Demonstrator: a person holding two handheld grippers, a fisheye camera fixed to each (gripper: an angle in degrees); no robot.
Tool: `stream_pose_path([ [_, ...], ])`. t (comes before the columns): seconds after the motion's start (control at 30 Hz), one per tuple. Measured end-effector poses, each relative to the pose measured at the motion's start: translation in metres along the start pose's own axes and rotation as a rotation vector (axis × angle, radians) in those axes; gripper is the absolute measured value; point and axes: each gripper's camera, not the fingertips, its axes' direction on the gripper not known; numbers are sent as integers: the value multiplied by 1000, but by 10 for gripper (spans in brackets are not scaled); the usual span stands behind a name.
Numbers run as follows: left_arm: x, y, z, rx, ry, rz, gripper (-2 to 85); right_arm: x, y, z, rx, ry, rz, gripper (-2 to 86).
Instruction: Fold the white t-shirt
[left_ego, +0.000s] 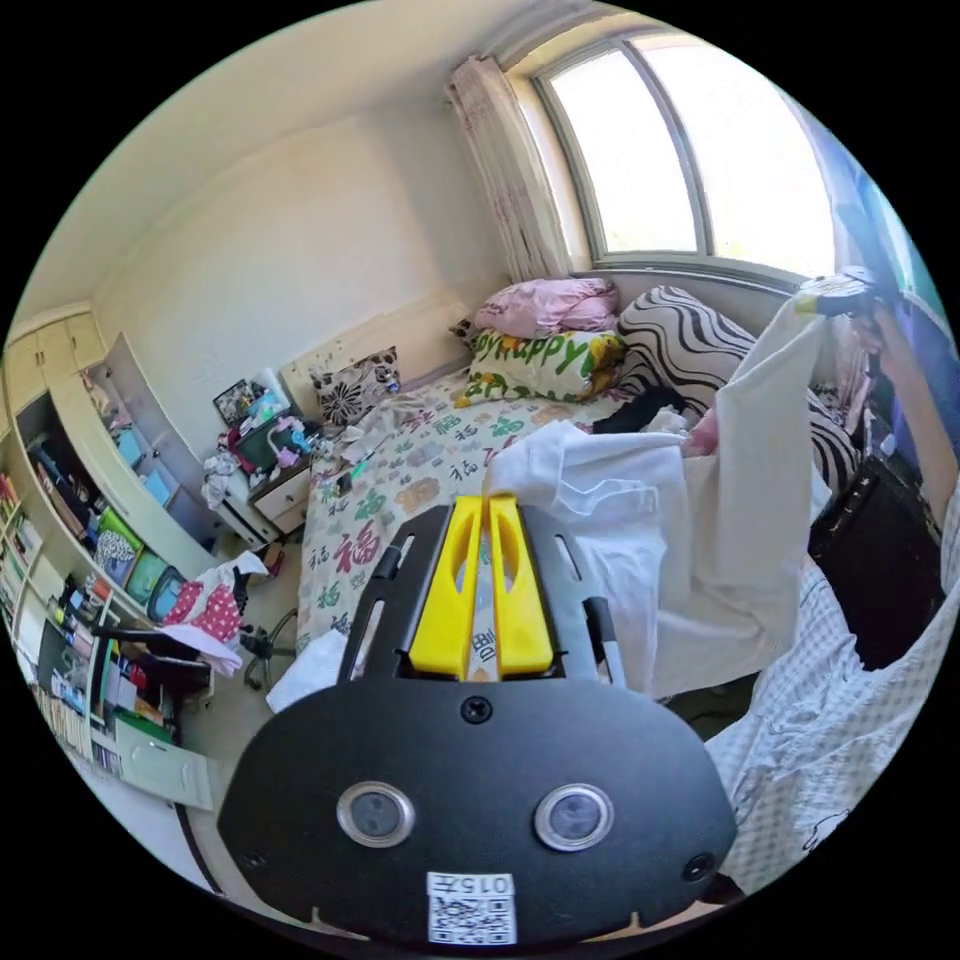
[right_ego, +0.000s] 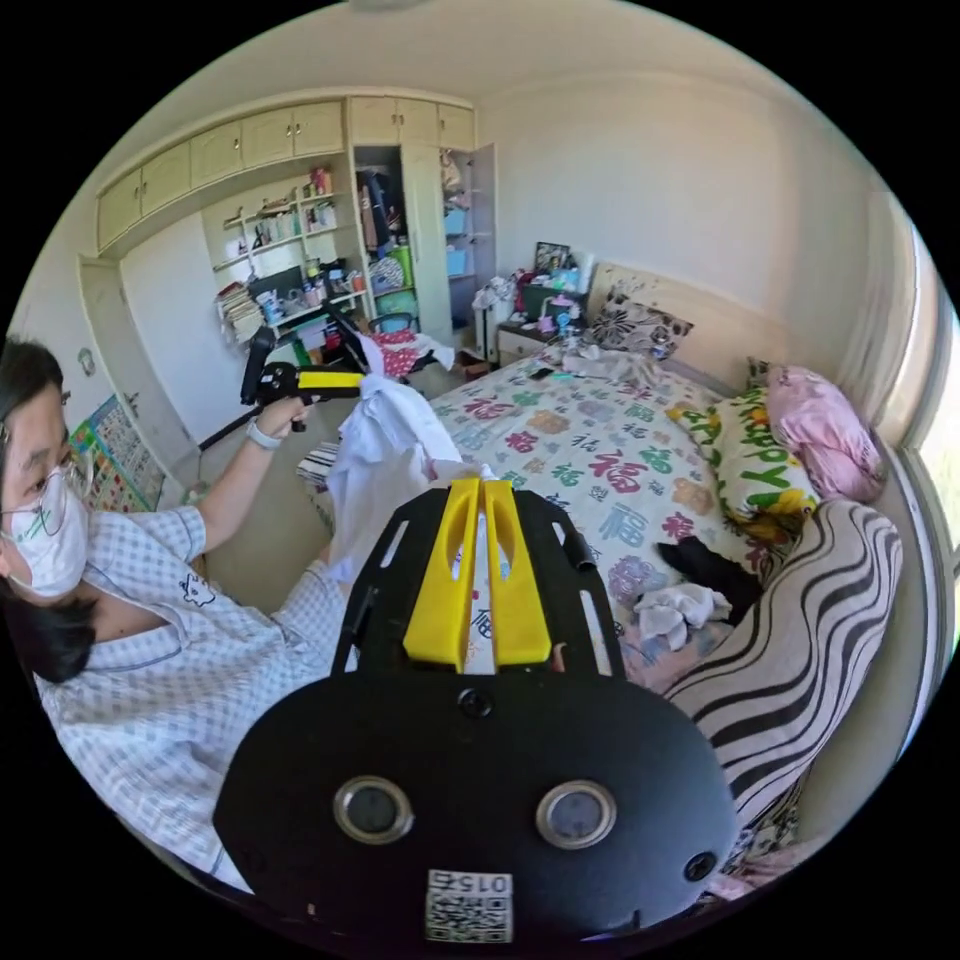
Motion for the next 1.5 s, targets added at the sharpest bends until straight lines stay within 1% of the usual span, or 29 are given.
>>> stream_pose_path([
  [0.07,-18,10,16,-42,-34,-69,5,16,16,-3,35,-43,66,-2],
  [0.13,-32,25,35,-59,-10,-142,8,27,36,7,50,-180,99,-2],
  [0.17,-36,35,50,-89,34,-174,11,26,40,12,39,-197,91,-2],
  [0.27,-24,65,82,-138,95,-207,23,18,63,56,-120,-181,52,-2],
  [0.33,-8,83,102,-177,116,-216,29,19,102,111,-315,-182,95,-2],
  [0.37,4,92,118,-214,151,-215,35,21,114,125,-360,-188,114,-2],
  [0.43,24,101,144,-259,253,-209,43,28,166,172,-460,-255,197,-1],
  [0.47,42,102,161,-265,366,-193,48,31,178,180,-468,-283,230,-1],
  [0.5,64,99,177,-271,476,-153,52,33,200,190,-455,-337,292,-1],
  [0.53,77,96,185,-275,515,-128,54,34,220,195,-413,-382,347,-1],
  [0.6,129,77,211,-281,631,-1,60,33,244,195,-355,-418,416,-1],
  [0.67,164,57,227,-275,704,93,63,27,266,192,-314,-409,475,-1],
  [0.73,196,33,243,-261,765,191,67,14,290,191,-293,-356,524,-1],
  [0.8,242,0,266,-321,849,351,75,3,305,193,-284,-313,539,-1],
  [0.87,276,-22,286,-401,893,445,81,-7,317,196,-272,-292,551,-1],
  [0.97,330,-46,316,-535,904,543,94,-19,334,205,-247,-317,571,-1],
  [1.03,363,-49,330,-602,865,623,102,-26,345,211,-228,-348,585,-1],
  [1.1,408,-40,343,-711,775,787,109,-31,352,214,-214,-378,591,-1],
  [1.13,418,-36,345,-739,752,837,110,-34,356,215,-209,-392,591,-1],
  [1.2,453,-12,354,-860,602,1030,101,-39,362,215,-207,-394,590,-1],
  [1.23,458,-5,355,-870,550,1077,97,-43,366,215,-209,-390,590,-1],
  [1.27,465,6,356,-868,449,1152,75,-45,368,214,-211,-386,590,-1],
  [1.3,466,12,354,-857,395,1186,56,-49,371,213,-217,-368,593,-1],
  [1.33,464,13,352,-851,400,1183,47,-54,374,211,-225,-353,590,-1],
  [1.43,420,-5,331,-739,428,982,24,-68,379,201,-240,-302,577,-1],
  [1.5,344,-34,293,-571,490,682,16,-76,378,192,-261,-219,557,-1],
])
